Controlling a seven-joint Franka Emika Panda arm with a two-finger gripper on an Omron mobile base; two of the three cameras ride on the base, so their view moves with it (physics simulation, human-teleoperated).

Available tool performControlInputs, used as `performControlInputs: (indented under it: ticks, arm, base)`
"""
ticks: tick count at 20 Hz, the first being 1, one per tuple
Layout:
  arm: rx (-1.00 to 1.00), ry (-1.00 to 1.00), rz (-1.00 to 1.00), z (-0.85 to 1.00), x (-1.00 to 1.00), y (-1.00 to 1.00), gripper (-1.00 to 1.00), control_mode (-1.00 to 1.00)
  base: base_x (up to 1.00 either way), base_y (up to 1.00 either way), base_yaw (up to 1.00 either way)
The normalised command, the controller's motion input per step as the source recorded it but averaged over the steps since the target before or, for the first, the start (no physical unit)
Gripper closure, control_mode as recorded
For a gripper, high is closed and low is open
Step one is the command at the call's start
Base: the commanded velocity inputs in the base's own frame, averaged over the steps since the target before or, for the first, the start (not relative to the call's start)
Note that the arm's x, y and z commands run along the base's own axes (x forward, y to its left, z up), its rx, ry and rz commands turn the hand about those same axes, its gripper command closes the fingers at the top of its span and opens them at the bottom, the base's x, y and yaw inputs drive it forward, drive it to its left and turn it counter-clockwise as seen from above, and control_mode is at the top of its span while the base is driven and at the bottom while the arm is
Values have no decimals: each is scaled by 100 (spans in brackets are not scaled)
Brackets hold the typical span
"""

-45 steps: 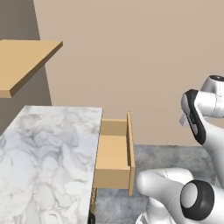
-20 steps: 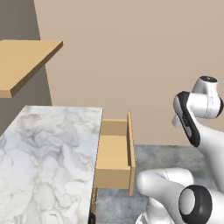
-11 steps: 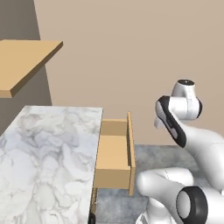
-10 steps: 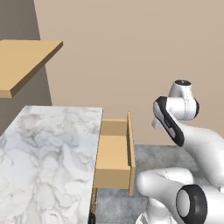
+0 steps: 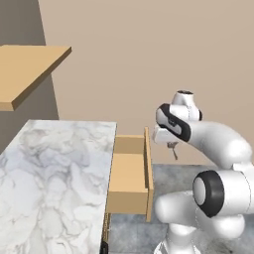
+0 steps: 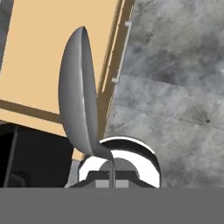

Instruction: Organize the utensils by type. Pick up the wooden spoons from the counter and place them in the open cabinet. Then pick up the metallic utensils from the counter and place them in the open drawer.

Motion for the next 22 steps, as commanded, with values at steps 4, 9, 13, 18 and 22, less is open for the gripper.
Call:
performControlInputs:
  ticks: [4,9,13,18,22]
  arm:
    - [16,10,-28,-20,45,45,100,-100]
    - [2,9,-31,-31,29,46,100,-100]
    - [0,7,-32,-33,25,43,100,-100]
    - [0,10,-27,-36,19,28,100,-100]
    - [0,9,-14,-35,19,10,100,-100]
  base:
    - [0,0,0]
    - [0,0,0]
    - [0,0,0]
    - [0,0,0]
    - [0,0,0]
